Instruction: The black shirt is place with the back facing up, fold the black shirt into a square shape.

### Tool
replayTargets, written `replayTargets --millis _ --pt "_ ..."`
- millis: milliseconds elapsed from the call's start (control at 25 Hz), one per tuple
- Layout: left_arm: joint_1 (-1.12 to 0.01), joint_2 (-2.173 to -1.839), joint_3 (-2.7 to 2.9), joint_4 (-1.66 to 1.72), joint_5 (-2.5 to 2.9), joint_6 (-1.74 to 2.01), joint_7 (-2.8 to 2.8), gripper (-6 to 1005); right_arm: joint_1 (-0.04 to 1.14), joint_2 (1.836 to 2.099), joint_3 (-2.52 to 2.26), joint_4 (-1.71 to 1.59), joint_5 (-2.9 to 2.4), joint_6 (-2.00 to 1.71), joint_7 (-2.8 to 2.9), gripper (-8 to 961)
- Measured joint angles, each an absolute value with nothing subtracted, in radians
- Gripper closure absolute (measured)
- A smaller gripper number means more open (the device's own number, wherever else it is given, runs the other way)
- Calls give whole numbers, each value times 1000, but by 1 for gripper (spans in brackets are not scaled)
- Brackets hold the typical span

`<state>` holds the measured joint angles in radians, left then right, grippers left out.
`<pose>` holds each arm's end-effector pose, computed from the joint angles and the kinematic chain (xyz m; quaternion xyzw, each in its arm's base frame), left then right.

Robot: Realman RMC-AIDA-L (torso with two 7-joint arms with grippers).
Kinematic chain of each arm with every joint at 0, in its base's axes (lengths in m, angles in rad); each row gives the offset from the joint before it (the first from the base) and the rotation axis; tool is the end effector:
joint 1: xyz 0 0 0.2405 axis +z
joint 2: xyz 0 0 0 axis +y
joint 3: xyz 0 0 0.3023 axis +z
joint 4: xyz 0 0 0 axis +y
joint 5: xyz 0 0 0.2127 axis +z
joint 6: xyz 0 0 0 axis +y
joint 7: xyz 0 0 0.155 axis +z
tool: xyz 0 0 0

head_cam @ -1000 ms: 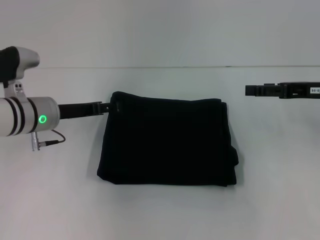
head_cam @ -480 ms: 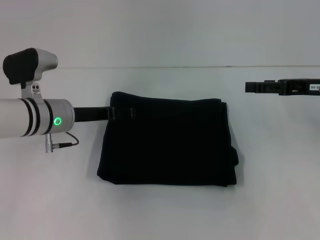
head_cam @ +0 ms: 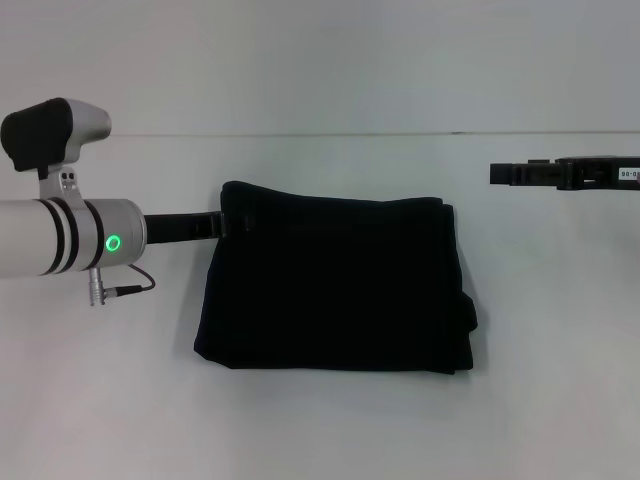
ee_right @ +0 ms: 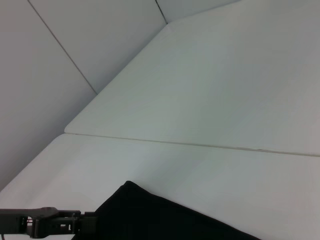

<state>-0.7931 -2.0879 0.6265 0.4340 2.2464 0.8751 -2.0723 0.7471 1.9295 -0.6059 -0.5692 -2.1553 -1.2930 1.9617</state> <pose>-0.2949 0.4600 -0.0668 -0.7905 -0.5290 -0.1570 0.2658 0.2862 0.4573 0.0296 -0.8562 0.4320 0.1957 0.2049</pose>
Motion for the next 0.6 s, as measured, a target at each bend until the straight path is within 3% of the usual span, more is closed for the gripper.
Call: replayTargets --millis 480,600 --pt "-789 -2092 621 434 2244 853 -2070 836 747 1929 -606 -569 -2155 -1293 1961 26" --pt "-786 -2092 620 434 2243 842 -2073 877 747 1929 -606 -569 -2155 -1293 1959 25"
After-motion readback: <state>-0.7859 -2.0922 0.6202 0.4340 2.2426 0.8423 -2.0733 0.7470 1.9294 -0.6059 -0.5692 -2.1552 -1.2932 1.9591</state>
